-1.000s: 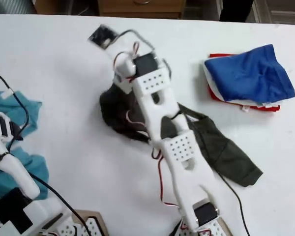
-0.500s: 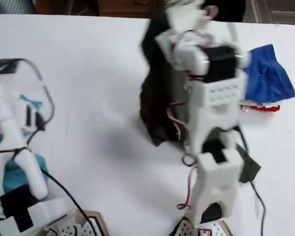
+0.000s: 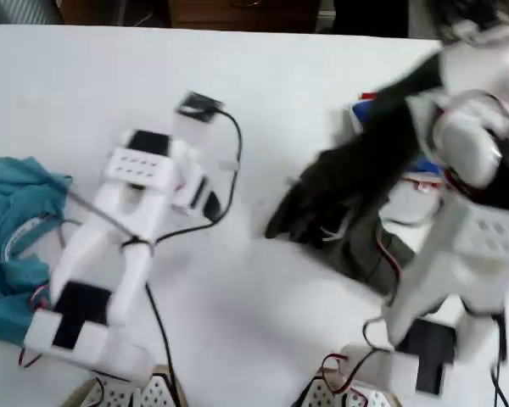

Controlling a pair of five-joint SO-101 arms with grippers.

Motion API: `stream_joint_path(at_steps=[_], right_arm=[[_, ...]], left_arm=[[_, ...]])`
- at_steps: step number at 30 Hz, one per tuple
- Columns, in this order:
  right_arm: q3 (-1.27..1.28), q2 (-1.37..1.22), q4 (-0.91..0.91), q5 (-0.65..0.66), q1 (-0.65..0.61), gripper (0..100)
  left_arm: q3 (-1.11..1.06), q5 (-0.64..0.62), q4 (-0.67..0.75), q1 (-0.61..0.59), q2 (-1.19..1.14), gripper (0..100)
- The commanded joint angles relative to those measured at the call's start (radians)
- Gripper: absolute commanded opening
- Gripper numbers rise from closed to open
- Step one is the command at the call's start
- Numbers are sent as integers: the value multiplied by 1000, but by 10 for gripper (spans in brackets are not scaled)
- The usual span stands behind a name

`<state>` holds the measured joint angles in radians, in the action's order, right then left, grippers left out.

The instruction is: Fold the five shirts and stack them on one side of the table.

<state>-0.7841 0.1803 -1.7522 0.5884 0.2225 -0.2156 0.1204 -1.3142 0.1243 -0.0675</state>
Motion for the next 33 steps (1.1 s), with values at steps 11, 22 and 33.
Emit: stream_joint_path(at_steps=[11,22,33], right_arm=[[279,194,-8,32,154,19],[281,208,-8,34,160,19],[282,208,-8,26,159,19]], left_arm=[[203,-14,-63,276,-104,286],[203,-12,31,304,-215,288],[309,-12,58,324,-293,286]])
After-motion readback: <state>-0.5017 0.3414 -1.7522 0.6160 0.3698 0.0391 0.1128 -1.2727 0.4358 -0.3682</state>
